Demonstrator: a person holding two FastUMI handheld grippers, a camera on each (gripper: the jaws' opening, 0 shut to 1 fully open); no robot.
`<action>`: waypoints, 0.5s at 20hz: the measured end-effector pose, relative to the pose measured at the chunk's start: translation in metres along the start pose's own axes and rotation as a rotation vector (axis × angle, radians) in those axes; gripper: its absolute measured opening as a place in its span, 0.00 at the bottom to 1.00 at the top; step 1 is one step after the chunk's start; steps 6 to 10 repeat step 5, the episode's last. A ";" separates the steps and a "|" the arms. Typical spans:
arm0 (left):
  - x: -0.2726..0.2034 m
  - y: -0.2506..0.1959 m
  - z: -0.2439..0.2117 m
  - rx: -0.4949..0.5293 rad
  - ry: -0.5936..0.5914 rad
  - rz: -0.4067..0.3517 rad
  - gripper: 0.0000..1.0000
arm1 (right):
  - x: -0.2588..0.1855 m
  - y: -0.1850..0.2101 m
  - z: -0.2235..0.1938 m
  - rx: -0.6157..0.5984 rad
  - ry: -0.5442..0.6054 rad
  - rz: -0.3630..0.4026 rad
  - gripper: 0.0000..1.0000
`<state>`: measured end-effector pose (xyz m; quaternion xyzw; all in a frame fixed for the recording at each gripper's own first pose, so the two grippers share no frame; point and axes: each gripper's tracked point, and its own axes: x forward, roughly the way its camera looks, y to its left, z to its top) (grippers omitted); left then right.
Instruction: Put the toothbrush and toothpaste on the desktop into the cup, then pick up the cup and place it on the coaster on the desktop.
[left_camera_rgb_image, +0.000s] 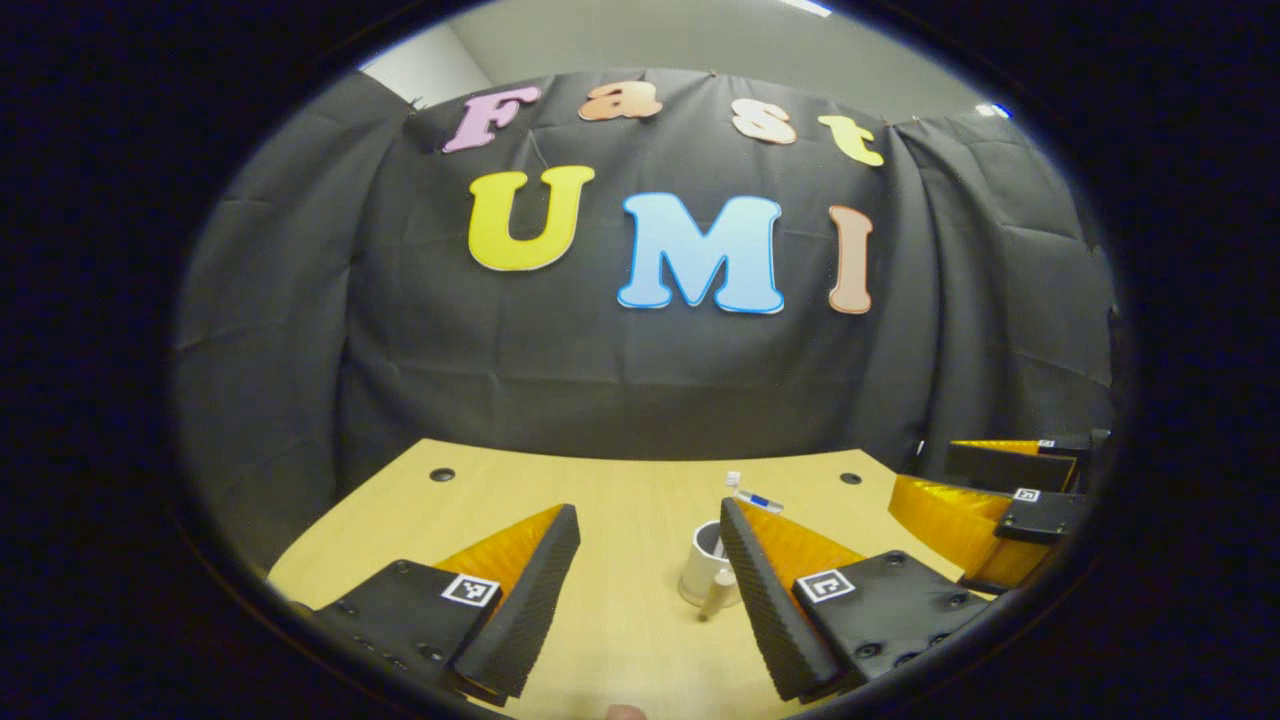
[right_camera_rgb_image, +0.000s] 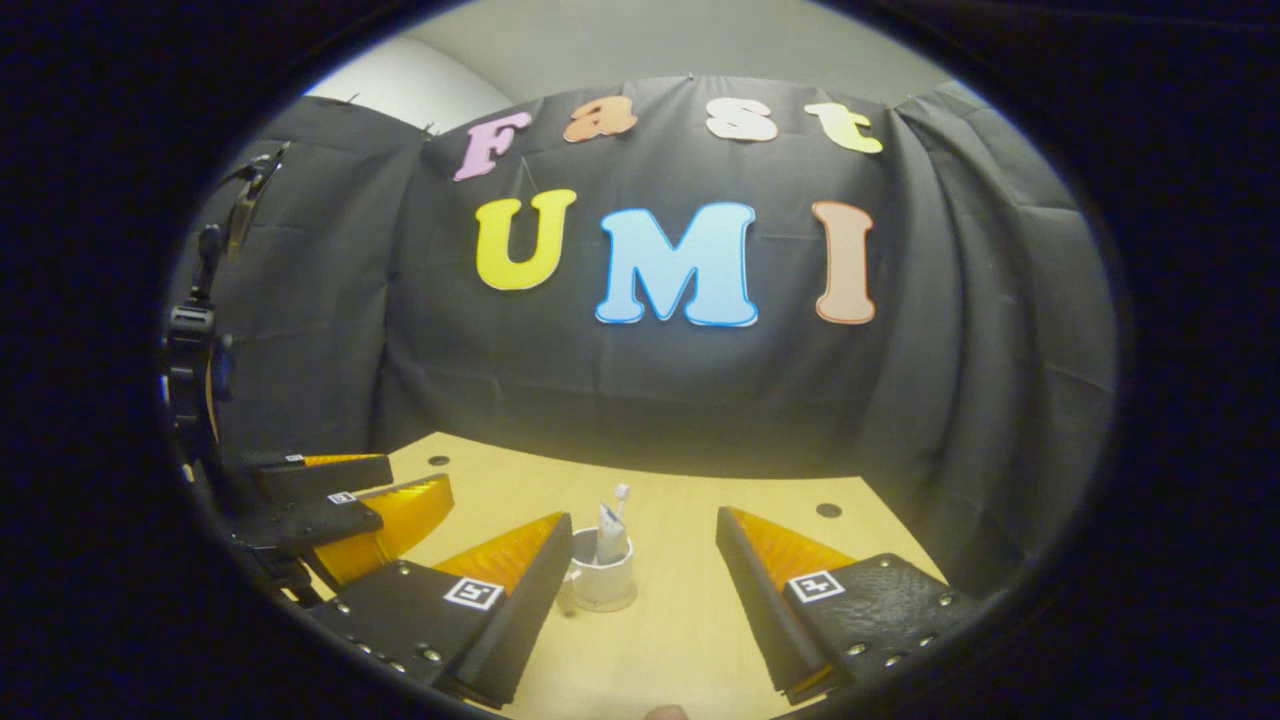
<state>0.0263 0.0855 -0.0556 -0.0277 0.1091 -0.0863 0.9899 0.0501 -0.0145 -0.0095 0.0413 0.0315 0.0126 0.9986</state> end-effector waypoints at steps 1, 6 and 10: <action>-0.004 0.002 0.002 0.008 -0.011 -0.004 0.92 | -0.003 0.005 0.000 -0.008 -0.005 -0.005 0.88; -0.010 0.010 0.006 0.020 -0.031 -0.033 0.92 | -0.014 0.024 0.005 -0.010 -0.029 -0.021 0.88; -0.010 0.010 0.006 0.020 -0.031 -0.033 0.92 | -0.014 0.024 0.005 -0.010 -0.029 -0.021 0.88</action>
